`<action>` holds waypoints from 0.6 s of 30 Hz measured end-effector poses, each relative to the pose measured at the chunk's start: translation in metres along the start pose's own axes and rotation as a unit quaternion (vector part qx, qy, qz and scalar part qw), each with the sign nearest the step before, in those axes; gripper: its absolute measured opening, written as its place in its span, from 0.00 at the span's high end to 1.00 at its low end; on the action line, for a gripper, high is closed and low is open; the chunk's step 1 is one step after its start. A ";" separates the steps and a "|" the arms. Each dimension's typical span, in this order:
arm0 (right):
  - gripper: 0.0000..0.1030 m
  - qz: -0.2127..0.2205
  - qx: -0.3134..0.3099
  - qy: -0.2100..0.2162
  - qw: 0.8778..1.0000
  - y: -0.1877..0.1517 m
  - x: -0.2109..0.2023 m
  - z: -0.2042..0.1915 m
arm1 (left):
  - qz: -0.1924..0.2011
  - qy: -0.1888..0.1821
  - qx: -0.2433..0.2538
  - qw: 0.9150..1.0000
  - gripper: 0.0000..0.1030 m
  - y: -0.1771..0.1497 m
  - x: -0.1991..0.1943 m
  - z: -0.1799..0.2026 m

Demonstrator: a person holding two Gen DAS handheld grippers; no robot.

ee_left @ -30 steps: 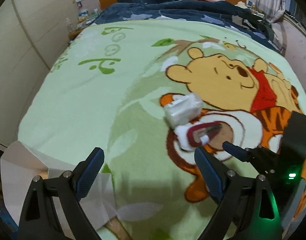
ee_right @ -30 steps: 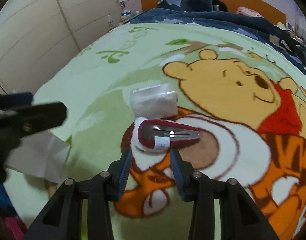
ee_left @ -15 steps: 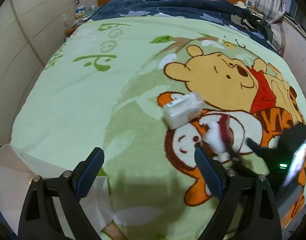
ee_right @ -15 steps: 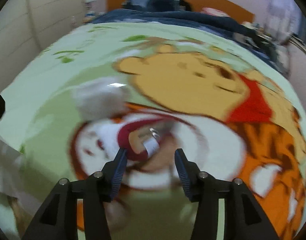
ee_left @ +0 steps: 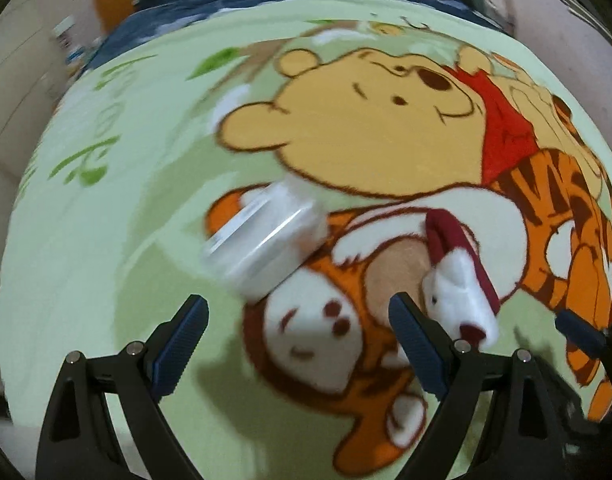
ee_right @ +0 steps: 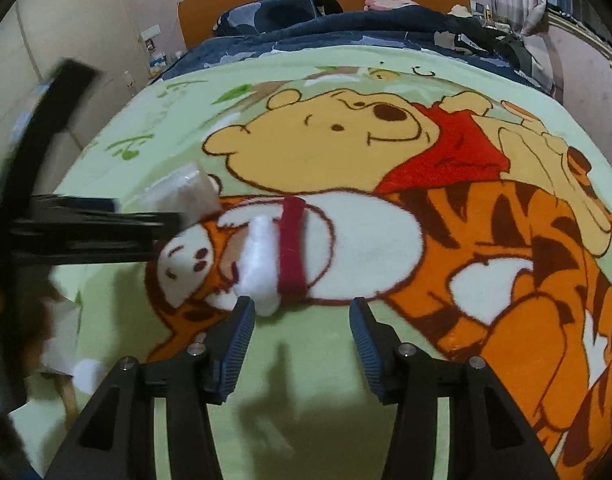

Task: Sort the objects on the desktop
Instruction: 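Grasp the red hair clip with white plush using the right tool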

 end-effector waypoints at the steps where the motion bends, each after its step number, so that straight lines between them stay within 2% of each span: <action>1: 0.51 0.001 0.002 0.002 1.000 0.000 0.001 -0.002 | 0.003 -0.007 0.005 1.000 0.10 0.004 0.005 0.002; 6: 0.51 -0.007 -0.012 -0.009 1.000 0.009 0.018 -0.011 | 0.018 -0.015 0.010 1.000 0.06 0.014 0.009 -0.005; 12: 0.51 -0.017 -0.042 -0.007 0.999 0.025 0.044 -0.029 | 0.040 -0.017 0.011 0.999 0.06 0.026 0.009 -0.016; 18: 0.48 -0.018 -0.061 -0.021 0.998 0.024 0.052 -0.044 | 0.052 -0.022 0.009 0.998 0.06 0.035 0.013 -0.026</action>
Point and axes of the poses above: each gripper's, at about its wrist camera, not at the fingertips, and x roughly the way its jaws point, z to its right, y to its top, the point moved 8 cm from there along x, roughly the way its jaws point, and after that the axes turned 4 degrees about -z, right-handed, at the moved point
